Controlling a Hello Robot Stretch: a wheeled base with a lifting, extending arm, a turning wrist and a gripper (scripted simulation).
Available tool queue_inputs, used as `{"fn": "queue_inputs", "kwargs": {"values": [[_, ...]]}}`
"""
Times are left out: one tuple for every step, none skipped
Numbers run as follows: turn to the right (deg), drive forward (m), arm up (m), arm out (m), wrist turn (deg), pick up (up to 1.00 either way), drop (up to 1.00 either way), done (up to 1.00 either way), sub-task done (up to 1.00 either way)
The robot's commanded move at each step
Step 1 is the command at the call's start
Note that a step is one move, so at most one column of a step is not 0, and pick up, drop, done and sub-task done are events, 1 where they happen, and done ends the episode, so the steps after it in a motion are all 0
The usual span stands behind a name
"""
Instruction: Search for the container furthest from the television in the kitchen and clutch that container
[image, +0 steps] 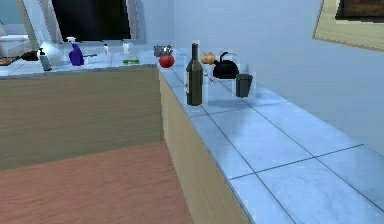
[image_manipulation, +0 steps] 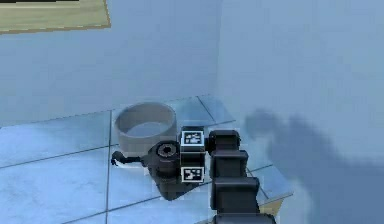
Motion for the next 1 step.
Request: {"fn": "queue_inputs", "kwargs": {"values": [[0.0,0.0,0.0,0.0,0.0,0.0,0.0,1.0,0.0]]}}
